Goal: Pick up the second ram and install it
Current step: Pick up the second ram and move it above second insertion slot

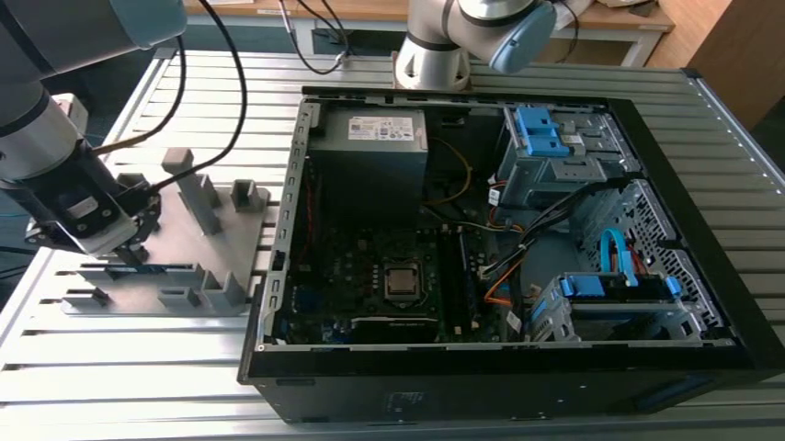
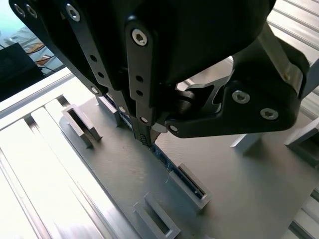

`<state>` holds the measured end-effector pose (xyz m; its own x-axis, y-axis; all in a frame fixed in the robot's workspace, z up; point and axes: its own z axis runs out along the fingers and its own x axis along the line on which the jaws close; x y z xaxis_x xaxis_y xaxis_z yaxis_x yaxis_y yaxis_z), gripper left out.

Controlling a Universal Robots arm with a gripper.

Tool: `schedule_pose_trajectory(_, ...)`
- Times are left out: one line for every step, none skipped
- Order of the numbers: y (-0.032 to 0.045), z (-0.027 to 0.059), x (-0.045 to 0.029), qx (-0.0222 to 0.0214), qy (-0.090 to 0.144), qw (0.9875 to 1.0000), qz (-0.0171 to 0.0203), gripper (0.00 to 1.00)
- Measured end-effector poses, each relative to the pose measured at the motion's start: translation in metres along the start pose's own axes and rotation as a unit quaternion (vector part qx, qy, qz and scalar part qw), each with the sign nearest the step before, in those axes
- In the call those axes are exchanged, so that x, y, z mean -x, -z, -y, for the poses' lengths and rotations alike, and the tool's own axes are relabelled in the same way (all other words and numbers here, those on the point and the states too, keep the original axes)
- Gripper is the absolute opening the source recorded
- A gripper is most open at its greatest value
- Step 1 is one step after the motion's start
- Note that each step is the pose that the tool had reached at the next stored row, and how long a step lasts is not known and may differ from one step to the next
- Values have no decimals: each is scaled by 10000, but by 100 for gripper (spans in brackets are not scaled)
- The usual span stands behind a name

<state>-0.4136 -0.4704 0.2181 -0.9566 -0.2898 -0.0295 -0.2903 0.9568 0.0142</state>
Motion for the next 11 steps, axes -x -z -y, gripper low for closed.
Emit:
schedule_pose_trajectory(0, 0, 0, 1, 32, 10000, -1, 10)
schedule_pose_trajectory(0, 0, 0, 2, 64, 10000, -1, 10)
schedule_pose_trajectory(0, 0, 0, 3, 99, 10000, -2, 10)
schedule_pose_trajectory(0, 0, 0, 4, 131, 9999, -2, 10)
schedule_pose_trajectory(0, 0, 0, 5, 163, 9999, -3, 10)
schedule_pose_trajectory(0, 0, 0, 6, 194, 9998, -3, 10)
schedule_pose_trajectory(0, 0, 0, 7, 226, 9997, -3, 10)
schedule_pose_trajectory(0, 0, 0, 8, 258, 9997, -4, 10)
schedule_pose_trajectory(0, 0, 0, 9, 290, 9996, -4, 10)
schedule_pose_trajectory(0, 0, 0, 9, 324, 9995, -5, 10)
schedule_pose_trajectory(0, 0, 0, 11, 356, 9994, -5, 10)
